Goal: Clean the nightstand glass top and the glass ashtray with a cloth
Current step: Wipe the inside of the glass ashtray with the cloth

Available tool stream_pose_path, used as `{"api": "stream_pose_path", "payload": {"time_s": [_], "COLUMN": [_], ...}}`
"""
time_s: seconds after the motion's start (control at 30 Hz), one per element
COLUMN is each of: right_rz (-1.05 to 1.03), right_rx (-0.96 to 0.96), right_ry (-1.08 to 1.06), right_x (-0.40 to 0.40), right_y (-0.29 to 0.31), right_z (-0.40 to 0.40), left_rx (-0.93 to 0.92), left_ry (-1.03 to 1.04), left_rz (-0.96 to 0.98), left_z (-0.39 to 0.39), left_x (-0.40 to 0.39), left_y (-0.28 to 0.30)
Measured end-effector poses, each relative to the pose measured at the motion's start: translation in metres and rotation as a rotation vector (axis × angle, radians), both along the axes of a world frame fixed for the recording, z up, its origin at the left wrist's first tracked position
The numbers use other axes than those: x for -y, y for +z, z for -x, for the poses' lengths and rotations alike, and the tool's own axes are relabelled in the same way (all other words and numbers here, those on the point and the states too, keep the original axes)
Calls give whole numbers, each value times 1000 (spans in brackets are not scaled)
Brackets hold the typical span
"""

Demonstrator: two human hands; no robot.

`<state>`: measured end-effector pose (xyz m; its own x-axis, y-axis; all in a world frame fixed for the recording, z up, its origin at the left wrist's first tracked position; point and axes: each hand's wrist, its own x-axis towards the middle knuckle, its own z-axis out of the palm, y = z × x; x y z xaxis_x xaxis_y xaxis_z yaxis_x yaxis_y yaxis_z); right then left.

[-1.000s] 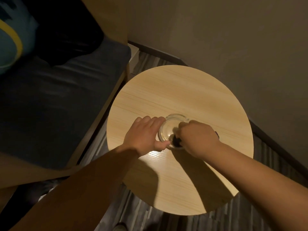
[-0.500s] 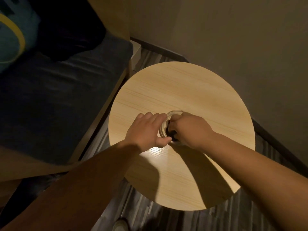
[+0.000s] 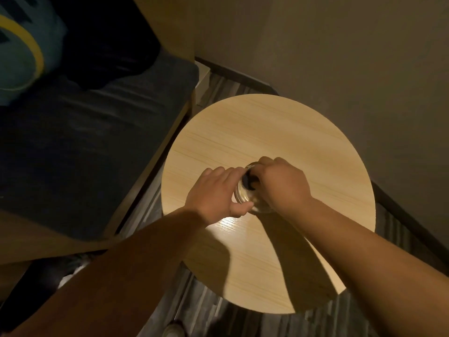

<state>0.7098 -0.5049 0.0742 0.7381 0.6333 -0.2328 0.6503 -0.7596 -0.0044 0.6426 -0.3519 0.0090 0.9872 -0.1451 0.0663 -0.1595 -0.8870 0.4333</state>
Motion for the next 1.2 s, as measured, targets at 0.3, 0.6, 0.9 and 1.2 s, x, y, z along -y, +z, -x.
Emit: {"api": "stream_pose_path", "payload": {"time_s": [0.3, 0.6, 0.9, 1.2], "right_rz": [-101, 89, -74, -312], "right_rx": [-68, 114, 146, -193], "right_ry": [-37, -204, -372, 35], "right_x": [10, 13, -14, 1], "right_y": [-6, -9, -19, -5], "right_z": [21, 7, 8, 3], "left_rx": [-6, -34, -12, 5], "left_ry": [8, 36, 47, 72], "left_rz": [-26, -1, 28, 90], "left_z": [-2, 0, 0, -2], "left_x": [1, 2, 1, 1], "left_y": [0, -3, -3, -4]}}
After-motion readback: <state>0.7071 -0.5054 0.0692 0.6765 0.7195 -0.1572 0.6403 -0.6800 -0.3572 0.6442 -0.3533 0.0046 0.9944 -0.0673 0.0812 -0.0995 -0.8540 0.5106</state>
